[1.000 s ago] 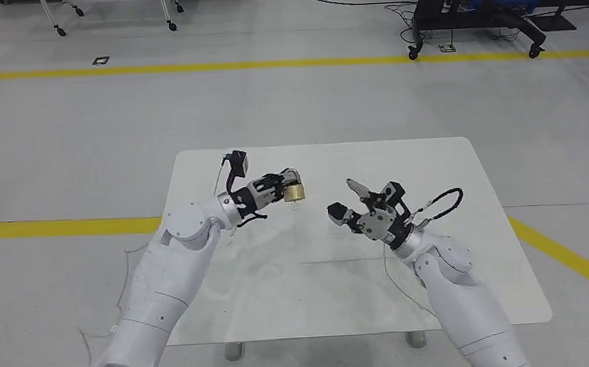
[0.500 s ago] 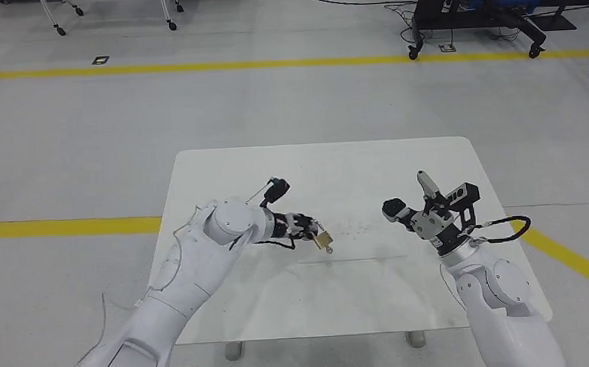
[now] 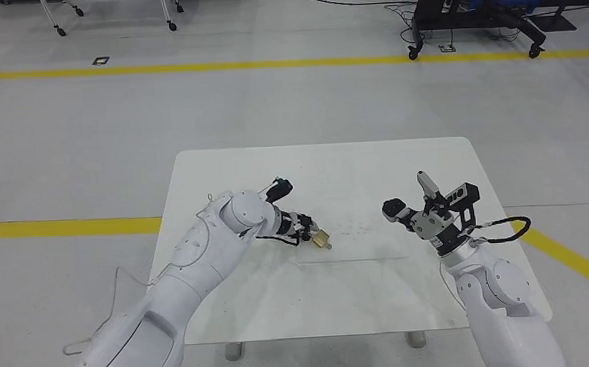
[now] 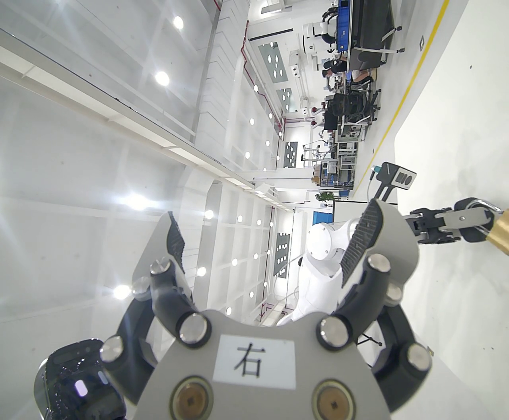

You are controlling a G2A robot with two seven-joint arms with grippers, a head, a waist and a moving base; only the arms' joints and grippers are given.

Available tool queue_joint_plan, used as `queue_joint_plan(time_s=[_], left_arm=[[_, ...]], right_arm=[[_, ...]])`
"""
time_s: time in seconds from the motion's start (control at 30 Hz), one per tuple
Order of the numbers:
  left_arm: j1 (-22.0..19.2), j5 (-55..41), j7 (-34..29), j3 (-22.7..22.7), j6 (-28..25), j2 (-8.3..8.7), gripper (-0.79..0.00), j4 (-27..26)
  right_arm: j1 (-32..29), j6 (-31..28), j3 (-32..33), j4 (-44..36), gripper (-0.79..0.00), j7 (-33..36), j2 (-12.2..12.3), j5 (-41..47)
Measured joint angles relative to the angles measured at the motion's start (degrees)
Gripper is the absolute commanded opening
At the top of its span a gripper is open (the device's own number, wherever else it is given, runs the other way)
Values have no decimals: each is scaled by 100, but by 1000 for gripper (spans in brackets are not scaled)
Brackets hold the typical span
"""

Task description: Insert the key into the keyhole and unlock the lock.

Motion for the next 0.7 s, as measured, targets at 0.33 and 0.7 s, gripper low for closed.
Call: queue_joint_plan(time_s=[0.33, 0.7], left_arm=[[53, -955, -322, -776, -472, 168, 0, 36], [1010, 128, 561, -2297, -79, 897, 0, -2311]], right_arm=[[0, 0, 0, 0, 0, 0, 0, 0], [-53, -484, 497, -26, 0, -267, 34, -49]])
